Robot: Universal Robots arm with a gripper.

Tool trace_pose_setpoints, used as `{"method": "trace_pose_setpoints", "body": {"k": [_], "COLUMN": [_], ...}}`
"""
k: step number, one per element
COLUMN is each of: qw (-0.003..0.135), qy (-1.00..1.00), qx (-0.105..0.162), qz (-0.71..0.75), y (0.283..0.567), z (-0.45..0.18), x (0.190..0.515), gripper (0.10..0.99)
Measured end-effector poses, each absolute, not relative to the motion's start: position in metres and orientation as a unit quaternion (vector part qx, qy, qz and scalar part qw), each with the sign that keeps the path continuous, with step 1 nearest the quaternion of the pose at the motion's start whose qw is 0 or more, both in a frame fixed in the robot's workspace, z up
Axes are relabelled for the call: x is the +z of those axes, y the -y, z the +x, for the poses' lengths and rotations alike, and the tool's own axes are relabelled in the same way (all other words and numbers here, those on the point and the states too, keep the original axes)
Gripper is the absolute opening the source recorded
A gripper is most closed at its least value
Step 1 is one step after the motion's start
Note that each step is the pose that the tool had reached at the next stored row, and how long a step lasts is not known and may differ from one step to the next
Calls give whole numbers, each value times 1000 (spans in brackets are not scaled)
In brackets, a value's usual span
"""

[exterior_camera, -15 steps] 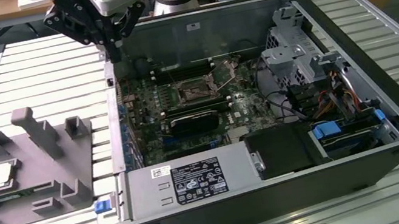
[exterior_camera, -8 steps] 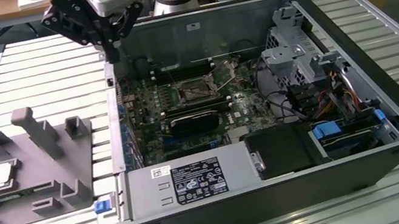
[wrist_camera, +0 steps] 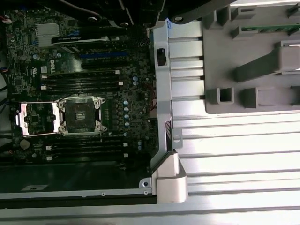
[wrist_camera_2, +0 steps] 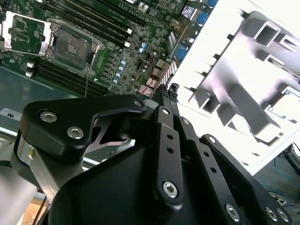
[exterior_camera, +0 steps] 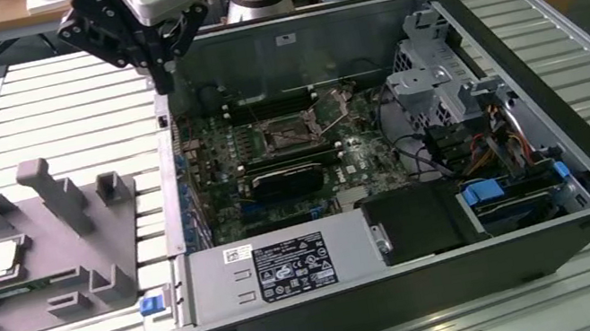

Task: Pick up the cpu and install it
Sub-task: 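Reach for the cpu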

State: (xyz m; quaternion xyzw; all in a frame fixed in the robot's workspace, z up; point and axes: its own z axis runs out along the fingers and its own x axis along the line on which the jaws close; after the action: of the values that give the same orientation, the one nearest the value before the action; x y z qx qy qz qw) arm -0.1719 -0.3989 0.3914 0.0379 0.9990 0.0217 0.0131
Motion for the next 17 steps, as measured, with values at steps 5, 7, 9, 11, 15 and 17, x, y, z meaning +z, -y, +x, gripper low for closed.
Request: {"method": "trace_pose_setpoints", "body": {"k": [5,7,9,11,15,17], "qw": [13,13,13,13,13,13], "qy": [-999,-999,-999,-999,-999,-999], "qx": [22,22,22,22,22,22], "qz": [38,38,38,38,38,38], "y": [399,399,399,399,399,399], "z": [-174,-175,-176,-176,-178,-179], "x": [391,391,391,391,391,391], "gripper": [106,106,106,106,106,106]}}
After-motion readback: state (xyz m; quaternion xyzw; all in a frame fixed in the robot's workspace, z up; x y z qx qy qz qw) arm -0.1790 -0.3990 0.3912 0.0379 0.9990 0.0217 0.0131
